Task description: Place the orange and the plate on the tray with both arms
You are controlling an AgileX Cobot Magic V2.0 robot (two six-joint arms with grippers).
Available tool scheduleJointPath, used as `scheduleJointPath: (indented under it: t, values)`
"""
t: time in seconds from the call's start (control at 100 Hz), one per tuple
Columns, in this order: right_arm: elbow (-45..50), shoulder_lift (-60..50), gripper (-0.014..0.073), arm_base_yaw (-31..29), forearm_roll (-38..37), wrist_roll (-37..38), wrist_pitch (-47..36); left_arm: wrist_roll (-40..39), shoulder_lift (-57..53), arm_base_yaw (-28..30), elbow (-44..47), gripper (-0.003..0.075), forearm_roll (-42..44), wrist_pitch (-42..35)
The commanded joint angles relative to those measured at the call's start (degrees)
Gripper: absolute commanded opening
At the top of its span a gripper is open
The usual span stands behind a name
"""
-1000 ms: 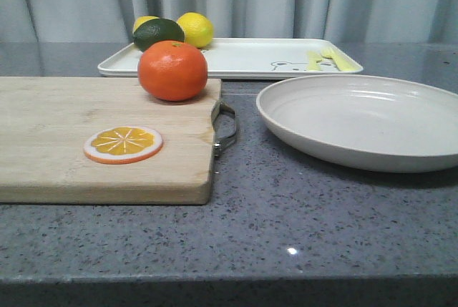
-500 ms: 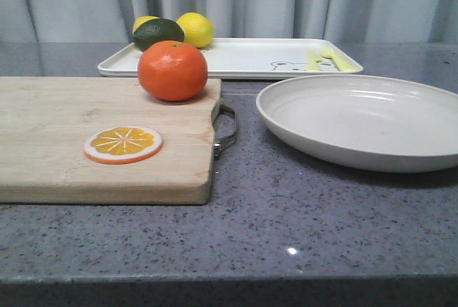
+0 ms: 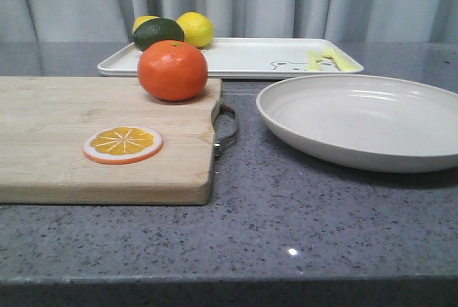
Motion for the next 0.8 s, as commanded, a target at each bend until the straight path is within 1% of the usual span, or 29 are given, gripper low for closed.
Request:
scheduleJointPath:
  t: [0.0, 0.1, 0.2, 0.28, 0.38, 0.51, 0.79]
  values:
    - [-1.35, -0.3, -0.0067, -0.32, -0.28, -0.25, -3.75, 0.02, -1.96, 0.02, 0.54, -0.002, 0.01, -5.36]
    - [-1.4, -0.3, -0.0067, -0.21, -0.28, -0.25, -5.98, 0.02, -1.96, 0.02, 0.3, -0.002, 0.01, -7.51]
    - [-1.42, -0.3, -0.0067, -0.21, -0.28, -0.25, -9.51, 0.02, -1.86, 0.02, -0.1, -0.002, -0.24, -8.11]
    - [-1.59, -0.3, -0.0067, -0.21, -0.48, -0.3, -10.25, 0.02, -1.86, 0.02, -0.21, -0.002, -0.77, -9.27]
    - [-3.29, -0.24, -0.0067, -0.21, -0.92, -0.48, -8.31, 0.02, -1.72, 0.02, -1.74, -0.002, -1.6, -8.93]
    - [-7.41, 1.38, -0.0066, -0.21, -2.81, -0.53, -4.07, 0.02, 1.26, 0.02, -5.3, -0.002, -1.6, -8.52]
    - [-19.46, 13.15, -0.0066, -0.21, -2.44, -0.47, 0.37, 0.02, 13.99, 0.02, -16.0, -0.002, 3.29, -8.52]
